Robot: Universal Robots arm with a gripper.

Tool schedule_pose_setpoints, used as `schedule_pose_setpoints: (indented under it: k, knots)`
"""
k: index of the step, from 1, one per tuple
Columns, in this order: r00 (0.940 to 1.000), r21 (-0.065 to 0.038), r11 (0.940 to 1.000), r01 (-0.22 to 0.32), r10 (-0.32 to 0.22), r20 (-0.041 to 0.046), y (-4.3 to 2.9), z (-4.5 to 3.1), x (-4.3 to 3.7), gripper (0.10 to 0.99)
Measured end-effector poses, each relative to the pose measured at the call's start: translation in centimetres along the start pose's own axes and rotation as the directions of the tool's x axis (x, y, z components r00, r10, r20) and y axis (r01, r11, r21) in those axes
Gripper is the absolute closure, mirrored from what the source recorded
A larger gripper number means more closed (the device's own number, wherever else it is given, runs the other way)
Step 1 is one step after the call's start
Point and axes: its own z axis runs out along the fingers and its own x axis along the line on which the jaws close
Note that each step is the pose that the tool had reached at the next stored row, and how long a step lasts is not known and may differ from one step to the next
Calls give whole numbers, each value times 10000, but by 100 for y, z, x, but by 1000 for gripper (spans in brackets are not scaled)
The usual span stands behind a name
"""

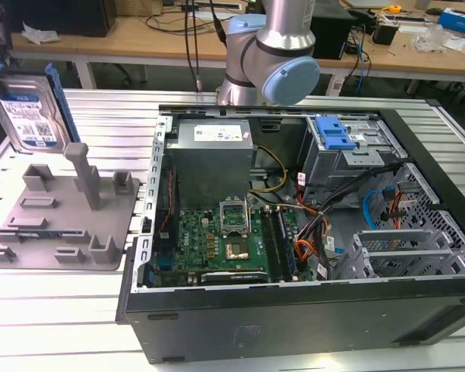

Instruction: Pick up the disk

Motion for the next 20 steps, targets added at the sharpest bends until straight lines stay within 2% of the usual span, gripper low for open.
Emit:
schedule_pose_setpoints:
  k: [1,2,6,10,12,15,20]
  knots:
    - [10000,-1,10000,-1,1,-1,0,-43,1,718]
    - [10000,-1,10000,-1,1,-1,0,-201,3,718]
    - [10000,-1,10000,0,0,-1,1,-526,8,718]
    - [10000,1,10000,0,0,-1,1,-724,12,718]
    - [10000,-1,10000,0,0,-2,1,-882,18,718]
    - [10000,-3,10000,0,0,-3,1,-1044,23,718]
    - [10000,0,10000,0,0,-1,1,-1050,23,718]
